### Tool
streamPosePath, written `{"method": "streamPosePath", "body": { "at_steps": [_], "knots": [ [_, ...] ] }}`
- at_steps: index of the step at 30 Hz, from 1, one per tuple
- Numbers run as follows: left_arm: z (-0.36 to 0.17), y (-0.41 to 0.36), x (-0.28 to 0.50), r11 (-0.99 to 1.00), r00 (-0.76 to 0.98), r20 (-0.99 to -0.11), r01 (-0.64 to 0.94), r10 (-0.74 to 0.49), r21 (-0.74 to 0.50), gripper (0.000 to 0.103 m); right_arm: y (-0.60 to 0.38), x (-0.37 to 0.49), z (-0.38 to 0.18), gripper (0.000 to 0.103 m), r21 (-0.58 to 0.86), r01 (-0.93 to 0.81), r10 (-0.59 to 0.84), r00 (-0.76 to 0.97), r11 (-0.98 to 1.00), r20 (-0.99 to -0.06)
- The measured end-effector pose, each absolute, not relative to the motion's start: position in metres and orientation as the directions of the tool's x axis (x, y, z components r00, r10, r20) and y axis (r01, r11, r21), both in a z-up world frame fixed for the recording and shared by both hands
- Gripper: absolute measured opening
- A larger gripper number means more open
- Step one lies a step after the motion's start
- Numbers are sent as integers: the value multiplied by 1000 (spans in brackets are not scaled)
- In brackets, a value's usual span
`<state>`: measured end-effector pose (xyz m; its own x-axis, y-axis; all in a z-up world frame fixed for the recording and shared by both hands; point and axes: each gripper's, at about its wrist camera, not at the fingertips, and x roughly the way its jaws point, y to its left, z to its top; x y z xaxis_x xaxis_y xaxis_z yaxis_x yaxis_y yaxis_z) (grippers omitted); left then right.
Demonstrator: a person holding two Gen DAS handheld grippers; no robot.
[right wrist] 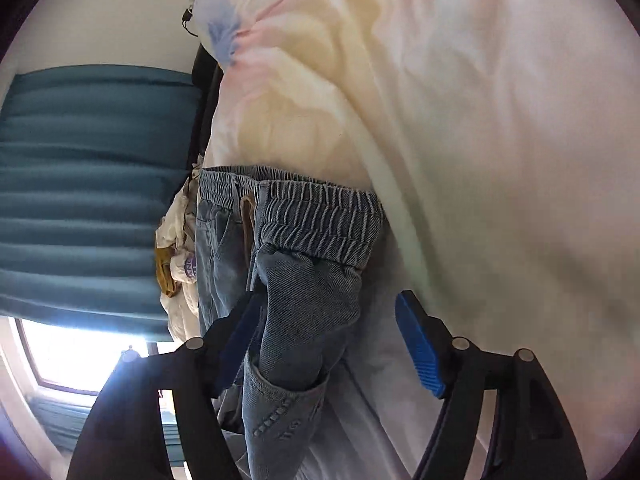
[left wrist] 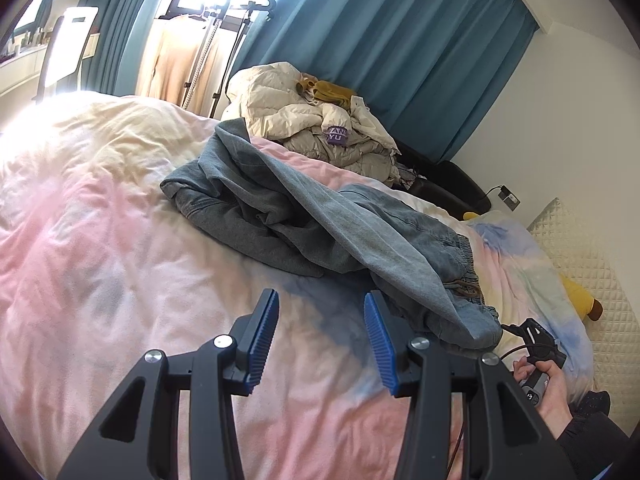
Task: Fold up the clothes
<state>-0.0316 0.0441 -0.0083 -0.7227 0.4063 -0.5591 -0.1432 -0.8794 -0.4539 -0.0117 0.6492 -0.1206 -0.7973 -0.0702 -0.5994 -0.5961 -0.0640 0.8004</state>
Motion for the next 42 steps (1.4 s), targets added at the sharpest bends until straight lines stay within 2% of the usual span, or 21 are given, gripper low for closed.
{"method": "streamPosePath", "body": {
  "at_steps": [6,7,8,9,11,14,17,20,22,26,28,34,35,38,40,42],
  "knots": [
    [-19,41,-43,-873,-702,-583,-115,409,-474,46,652,-47,-139,73,795,-602,-71,-792,-72,-606],
    [-20,40,-45,-871,-699,-586,-109,409,-478,46,654,-49,-138,68,781,-618,-41,-781,-95,-623],
    [-22,39,-48,-870,-696,-590,-103,409,-482,46,657,-52,-136,53,758,-640,-7,-763,-127,-646],
    [-23,38,-50,-869,-694,-593,-98,409,-485,46,658,-53,-133,51,739,-656,19,-750,-151,-662],
    [-26,36,-54,-869,-690,-600,-86,405,-488,46,659,-56,-126,36,704,-684,65,-724,-190,-686],
    [-31,34,-57,-865,-681,-609,-73,406,-496,46,656,-60,-94,24,635,-698,180,-707,-330,-684],
    [-35,32,-60,-865,-673,-619,-61,404,-499,46,650,-61,-57,20,557,-699,301,-705,-449,-642],
    [-36,30,-59,-865,-674,-621,-54,401,-500,46,648,-59,-37,19,482,-722,399,-683,-497,-612],
    [-35,29,-59,-864,-678,-617,-54,400,-501,46,652,-55,-44,19,455,-752,423,-650,-477,-631],
    [-32,30,-60,-868,-684,-612,-61,396,-493,46,671,-43,-88,19,399,-816,359,-552,-418,-753],
    [-32,30,-61,-871,-683,-615,-63,394,-488,46,675,-38,-100,20,410,-820,317,-543,-399,-778],
    [-27,32,-61,-883,-682,-622,-75,384,-463,46,662,-28,-89,32,416,-816,300,-546,-401,-782],
    [-25,32,-60,-886,-684,-622,-78,381,-456,46,660,-24,-86,38,425,-814,295,-551,-396,-781],
    [-20,33,-57,-895,-687,-624,-87,372,-438,46,648,-12,-67,44,381,-827,345,-530,-414,-775],
    [-16,31,-55,-899,-690,-624,-92,367,-427,46,640,-3,-45,44,358,-828,412,-534,-433,-738],
    [-10,28,-53,-907,-695,-626,-91,354,-412,46,622,1,-21,50,343,-807,467,-567,-481,-679]
  ]
}}
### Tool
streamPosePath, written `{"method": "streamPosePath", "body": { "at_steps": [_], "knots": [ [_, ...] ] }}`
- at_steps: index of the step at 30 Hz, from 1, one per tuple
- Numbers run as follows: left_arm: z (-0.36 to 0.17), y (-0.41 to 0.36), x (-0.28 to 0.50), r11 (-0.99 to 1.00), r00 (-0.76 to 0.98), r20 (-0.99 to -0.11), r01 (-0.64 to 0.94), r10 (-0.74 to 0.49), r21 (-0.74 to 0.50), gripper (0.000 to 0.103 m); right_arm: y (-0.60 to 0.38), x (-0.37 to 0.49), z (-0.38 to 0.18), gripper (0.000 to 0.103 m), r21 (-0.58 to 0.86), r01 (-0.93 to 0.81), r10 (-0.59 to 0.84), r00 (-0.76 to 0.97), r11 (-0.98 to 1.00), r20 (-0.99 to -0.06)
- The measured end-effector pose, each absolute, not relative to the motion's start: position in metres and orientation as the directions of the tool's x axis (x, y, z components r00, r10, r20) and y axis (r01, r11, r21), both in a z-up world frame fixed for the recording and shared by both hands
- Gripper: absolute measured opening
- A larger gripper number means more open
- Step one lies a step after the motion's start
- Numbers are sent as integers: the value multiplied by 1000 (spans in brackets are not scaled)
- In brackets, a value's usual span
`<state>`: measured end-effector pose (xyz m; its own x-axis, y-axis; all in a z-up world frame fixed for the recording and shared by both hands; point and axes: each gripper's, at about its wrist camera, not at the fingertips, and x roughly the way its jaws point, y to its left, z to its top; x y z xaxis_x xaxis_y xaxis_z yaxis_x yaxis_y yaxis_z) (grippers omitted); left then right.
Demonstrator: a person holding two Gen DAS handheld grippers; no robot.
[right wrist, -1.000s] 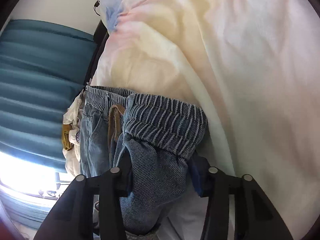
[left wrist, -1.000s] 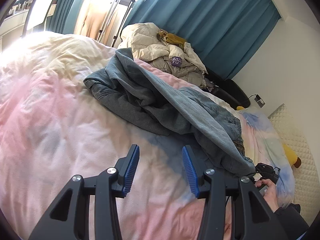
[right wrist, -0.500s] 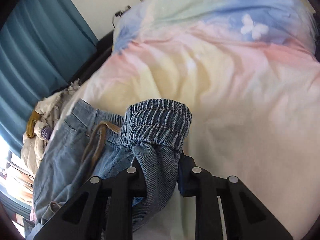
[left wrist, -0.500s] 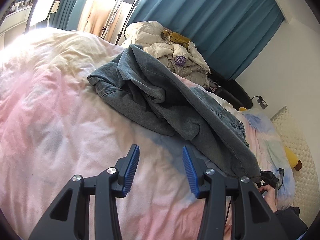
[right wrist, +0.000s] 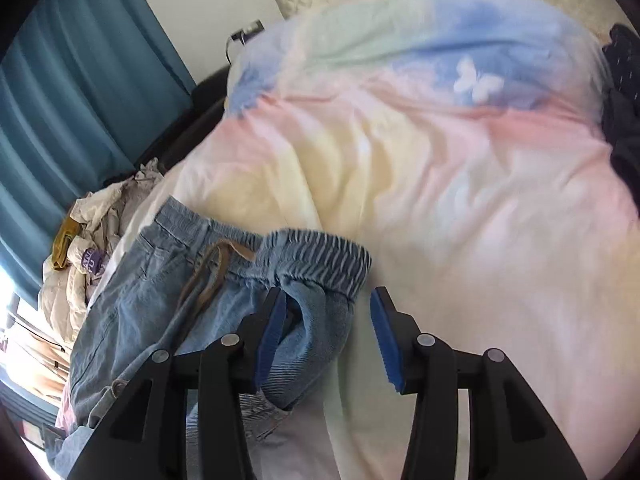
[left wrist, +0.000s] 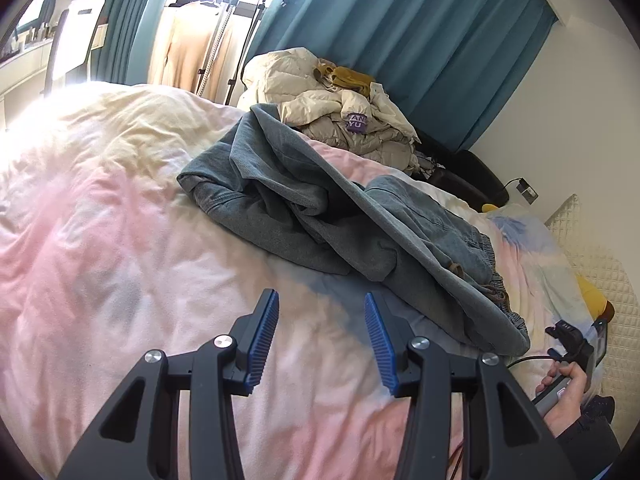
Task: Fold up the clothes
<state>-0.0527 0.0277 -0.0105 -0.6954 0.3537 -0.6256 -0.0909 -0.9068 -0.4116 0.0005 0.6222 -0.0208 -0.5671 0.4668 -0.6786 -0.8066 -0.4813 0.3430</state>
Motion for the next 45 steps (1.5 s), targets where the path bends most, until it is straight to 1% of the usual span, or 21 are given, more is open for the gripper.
{"method": "streamPosePath", "body": {
  "at_steps": [1,2,5,7,11,16,21,25,30,33,35,37,40,45],
  "knots": [
    [-8,25,-52,-910,-700,-625,-88,345,-404,46,613,2,-9,53,334,-795,491,-584,-506,-647],
    [-4,23,-52,-912,-703,-624,-89,342,-399,46,602,0,2,53,335,-767,488,-618,-548,-616],
    [5,16,-53,-919,-704,-626,-98,335,-381,46,558,-27,25,53,314,-635,401,-724,-706,-562],
    [10,10,-55,-928,-710,-627,-105,322,-358,46,520,-46,34,53,285,-514,303,-780,-809,-547],
    [15,-6,-61,-931,-707,-634,-100,314,-350,46,435,-87,33,53,234,-262,93,-828,-936,-553],
    [19,-39,-70,-926,-715,-637,-38,288,-376,46,320,-136,13,53,220,6,-138,-797,-975,-588],
    [20,-82,-76,-906,-736,-628,48,253,-421,46,213,-198,4,53,193,204,-281,-729,-960,-624],
    [12,-106,-84,-895,-745,-626,89,231,-437,46,148,-248,-10,53,161,279,-313,-675,-947,-668],
    [-10,-127,-101,-882,-727,-652,140,217,-449,46,101,-304,-41,52,86,274,-249,-645,-958,-722],
    [-26,-137,-111,-862,-703,-672,170,233,-477,46,92,-322,-57,45,65,245,-211,-633,-967,-745],
    [-32,-142,-115,-851,-695,-678,186,240,-492,46,96,-322,-59,15,60,204,-181,-649,-977,-739],
    [-35,-147,-117,-843,-696,-679,202,235,-499,46,103,-315,-52,6,108,193,-211,-663,-975,-718],
    [-34,-156,-115,-826,-705,-671,223,230,-517,46,111,-291,-32,3,155,208,-257,-684,-966,-682],
    [-24,-161,-106,-817,-729,-646,219,226,-533,46,131,-223,12,3,206,279,-347,-730,-938,-589]
  ]
}}
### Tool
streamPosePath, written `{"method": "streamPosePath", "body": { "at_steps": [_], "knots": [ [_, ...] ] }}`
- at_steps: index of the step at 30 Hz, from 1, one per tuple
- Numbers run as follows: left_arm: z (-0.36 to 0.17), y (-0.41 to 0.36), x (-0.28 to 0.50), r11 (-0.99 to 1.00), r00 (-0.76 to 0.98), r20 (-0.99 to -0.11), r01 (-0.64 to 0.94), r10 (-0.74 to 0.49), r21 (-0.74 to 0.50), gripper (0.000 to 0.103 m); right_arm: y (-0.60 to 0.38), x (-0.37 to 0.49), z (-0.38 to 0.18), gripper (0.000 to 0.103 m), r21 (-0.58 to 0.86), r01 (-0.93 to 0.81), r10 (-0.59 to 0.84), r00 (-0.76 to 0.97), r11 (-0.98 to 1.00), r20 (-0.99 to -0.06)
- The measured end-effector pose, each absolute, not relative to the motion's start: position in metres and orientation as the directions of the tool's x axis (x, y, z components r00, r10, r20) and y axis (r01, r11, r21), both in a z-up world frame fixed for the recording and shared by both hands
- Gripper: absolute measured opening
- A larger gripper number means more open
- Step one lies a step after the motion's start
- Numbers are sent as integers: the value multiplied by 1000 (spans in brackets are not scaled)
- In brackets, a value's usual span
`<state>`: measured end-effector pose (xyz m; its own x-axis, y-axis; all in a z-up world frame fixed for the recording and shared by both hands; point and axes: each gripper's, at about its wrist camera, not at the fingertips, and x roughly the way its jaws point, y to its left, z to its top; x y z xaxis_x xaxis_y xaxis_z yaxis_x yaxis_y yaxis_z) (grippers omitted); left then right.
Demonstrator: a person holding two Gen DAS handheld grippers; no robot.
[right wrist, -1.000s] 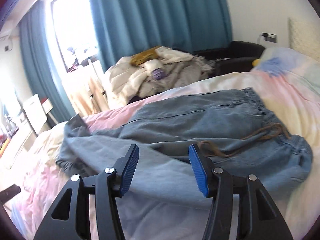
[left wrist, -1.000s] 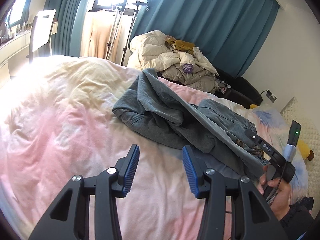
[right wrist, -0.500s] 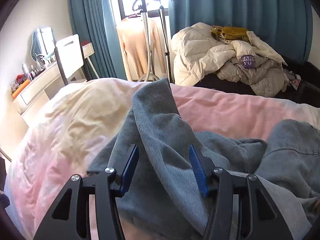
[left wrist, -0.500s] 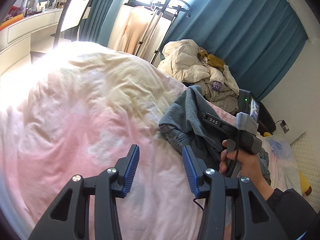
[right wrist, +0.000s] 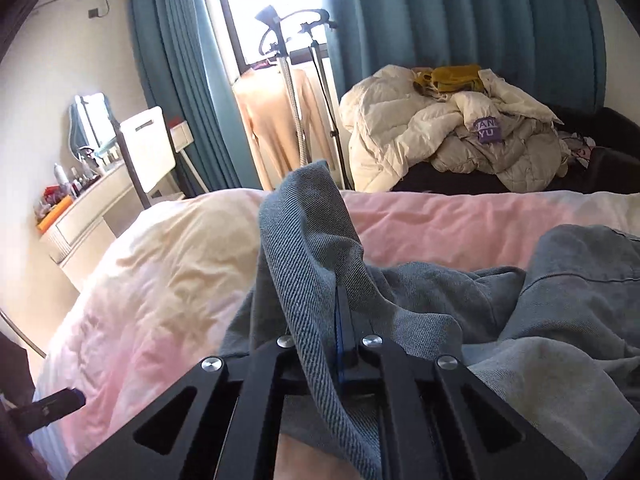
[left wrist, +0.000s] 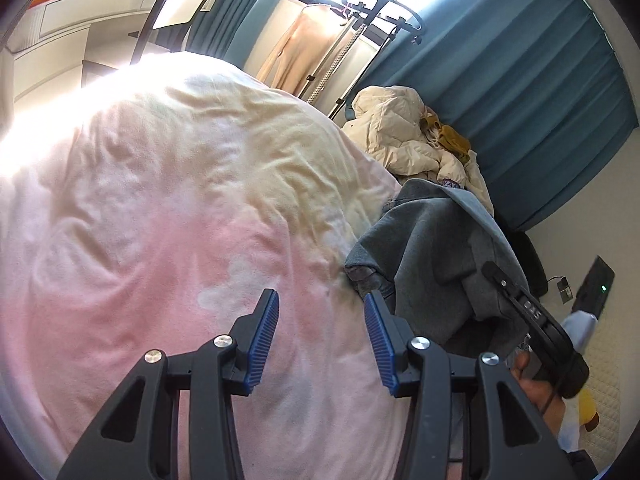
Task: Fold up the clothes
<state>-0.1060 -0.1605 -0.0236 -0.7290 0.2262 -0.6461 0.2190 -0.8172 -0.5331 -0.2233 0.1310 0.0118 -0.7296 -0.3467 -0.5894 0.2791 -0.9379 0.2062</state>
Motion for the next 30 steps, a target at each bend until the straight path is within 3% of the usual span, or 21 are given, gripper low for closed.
{"method": "streamPosePath", "body": {
  "at_steps": [8,13,18,21,23,25,30],
  "knots": [
    [-7,-141,-91,-812,-728,-601,105,331,-575,46,158,-91,15,3,277,386,-473,-661,-880,-583],
    [-16,-116,-89,-811,-680,-616,51,399,-582,46,149,-25,-41,3,247,458,-489,-546,-854,-680],
    [-18,-86,-87,-835,-678,-599,-39,425,-548,46,140,-14,-109,3,272,412,-439,-393,-870,-808],
    [-19,-69,-86,-868,-681,-613,-70,401,-491,46,146,-15,-104,7,309,399,-463,-379,-863,-801],
    [-20,-60,-85,-885,-679,-624,-81,386,-459,46,161,-13,-89,29,352,382,-496,-400,-855,-770],
    [-20,-53,-85,-898,-672,-643,-74,366,-434,46,183,-9,-73,39,391,343,-514,-450,-854,-730],
    [-8,-20,-89,-936,-696,-649,-97,307,-339,46,250,-12,-49,43,486,165,-484,-577,-858,-658]
  ]
}}
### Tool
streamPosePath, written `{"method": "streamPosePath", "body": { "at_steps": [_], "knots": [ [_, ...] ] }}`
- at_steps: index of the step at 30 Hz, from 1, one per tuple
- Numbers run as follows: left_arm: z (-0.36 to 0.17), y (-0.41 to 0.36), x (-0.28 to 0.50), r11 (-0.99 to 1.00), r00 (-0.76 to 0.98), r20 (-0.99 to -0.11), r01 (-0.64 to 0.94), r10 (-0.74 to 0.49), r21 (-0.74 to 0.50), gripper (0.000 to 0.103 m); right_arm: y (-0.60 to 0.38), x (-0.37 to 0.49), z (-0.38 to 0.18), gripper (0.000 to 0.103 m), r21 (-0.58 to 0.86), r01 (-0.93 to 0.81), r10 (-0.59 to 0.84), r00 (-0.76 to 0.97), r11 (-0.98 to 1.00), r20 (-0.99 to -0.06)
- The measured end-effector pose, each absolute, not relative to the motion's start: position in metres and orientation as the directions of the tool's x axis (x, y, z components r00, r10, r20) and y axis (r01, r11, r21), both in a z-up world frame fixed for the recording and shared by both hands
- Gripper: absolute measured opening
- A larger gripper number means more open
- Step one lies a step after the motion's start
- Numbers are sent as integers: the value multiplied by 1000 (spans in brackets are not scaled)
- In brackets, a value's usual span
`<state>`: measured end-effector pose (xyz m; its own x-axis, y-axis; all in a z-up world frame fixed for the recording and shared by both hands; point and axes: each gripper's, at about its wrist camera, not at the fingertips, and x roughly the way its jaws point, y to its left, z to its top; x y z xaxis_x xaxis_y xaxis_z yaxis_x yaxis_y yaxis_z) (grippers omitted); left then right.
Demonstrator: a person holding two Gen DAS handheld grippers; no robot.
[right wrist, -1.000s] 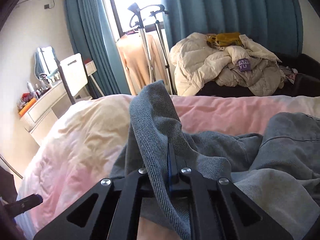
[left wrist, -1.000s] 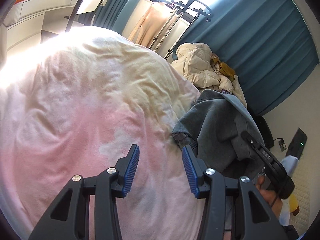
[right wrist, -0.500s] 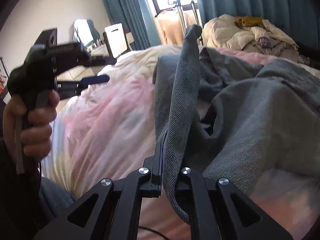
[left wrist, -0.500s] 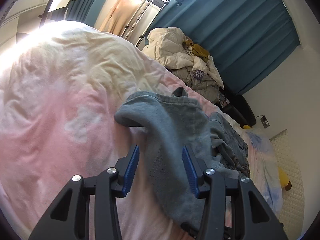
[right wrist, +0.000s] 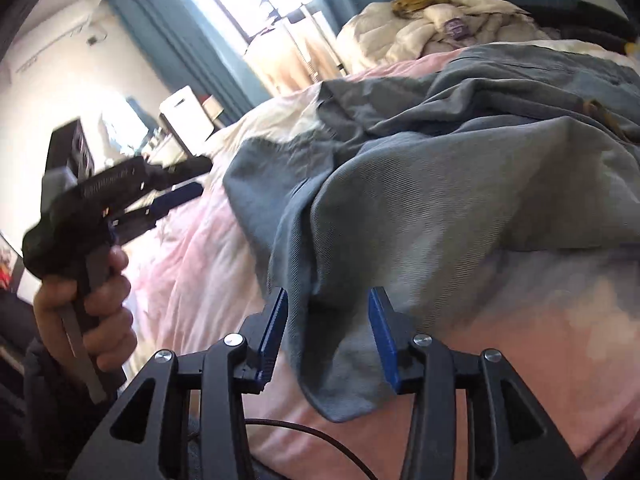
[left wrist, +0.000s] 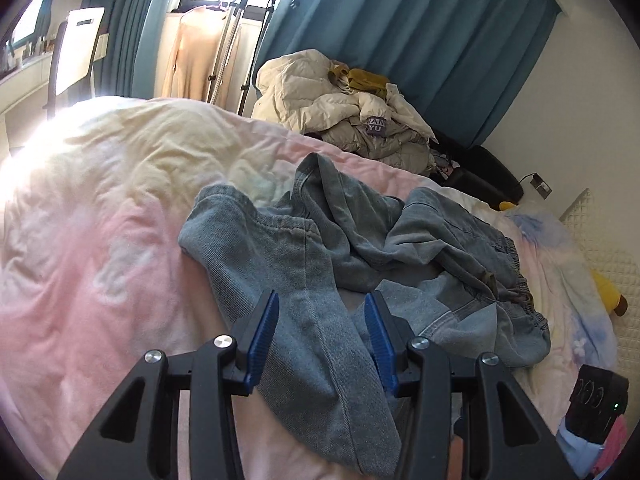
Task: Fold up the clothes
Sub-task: 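Grasp the jacket sleeve cuff with the left tool and lift it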
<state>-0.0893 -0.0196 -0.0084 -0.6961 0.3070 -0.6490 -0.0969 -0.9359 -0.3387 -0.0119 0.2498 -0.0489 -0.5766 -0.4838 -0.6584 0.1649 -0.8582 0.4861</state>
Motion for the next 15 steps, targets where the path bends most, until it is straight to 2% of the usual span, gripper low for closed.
{"method": "streamPosePath", "body": {
  "at_steps": [2,7,15],
  "knots": [
    [-9,2,-101,-951,-687,-667,-125,288,-283,46,267,-17,-46,43,509,110,-464,-603,-854,-649],
    [-45,49,-153,-982,-602,-778,-150,180,-112,46,292,-41,-57,43,577,13,-469,-597,-817,-651],
    [-107,66,-200,-993,-489,-870,-116,62,-6,46,305,-60,-77,42,610,-47,-465,-601,-791,-649]
  ]
}}
